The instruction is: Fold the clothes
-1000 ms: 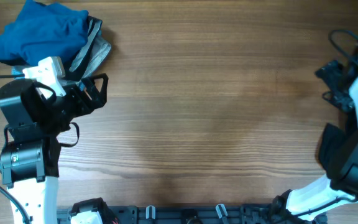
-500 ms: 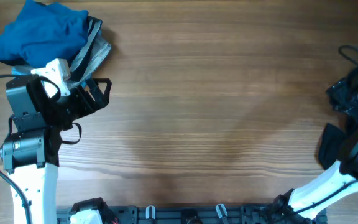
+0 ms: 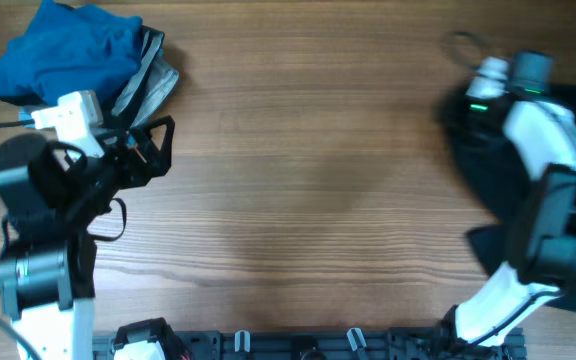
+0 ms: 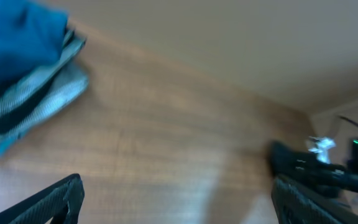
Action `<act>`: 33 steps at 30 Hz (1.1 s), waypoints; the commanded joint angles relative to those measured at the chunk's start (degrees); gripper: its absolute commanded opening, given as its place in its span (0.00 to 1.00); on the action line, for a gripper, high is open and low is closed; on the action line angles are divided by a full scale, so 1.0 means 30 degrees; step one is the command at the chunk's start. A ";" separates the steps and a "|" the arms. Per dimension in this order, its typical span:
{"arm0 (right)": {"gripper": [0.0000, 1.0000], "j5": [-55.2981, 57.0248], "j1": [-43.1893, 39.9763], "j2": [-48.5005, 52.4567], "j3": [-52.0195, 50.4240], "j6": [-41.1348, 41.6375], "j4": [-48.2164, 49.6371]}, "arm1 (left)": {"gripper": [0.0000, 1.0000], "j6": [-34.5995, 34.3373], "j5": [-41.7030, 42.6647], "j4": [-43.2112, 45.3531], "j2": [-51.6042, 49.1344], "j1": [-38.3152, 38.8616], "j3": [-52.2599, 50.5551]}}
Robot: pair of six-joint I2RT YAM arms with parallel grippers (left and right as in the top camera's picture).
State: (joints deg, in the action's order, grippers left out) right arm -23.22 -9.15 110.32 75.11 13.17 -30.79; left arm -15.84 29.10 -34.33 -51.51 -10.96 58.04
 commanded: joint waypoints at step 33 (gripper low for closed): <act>0.82 0.4765 -0.5005 0.2346 0.1348 0.1632 -0.1596 | 0.96 0.1282 -0.0576 -0.0860 -0.2069 0.2047 0.0408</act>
State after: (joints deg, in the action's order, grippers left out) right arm -6.85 -22.24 114.15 79.20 29.04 -37.87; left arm -13.58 26.89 -37.30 -56.84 -5.26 58.26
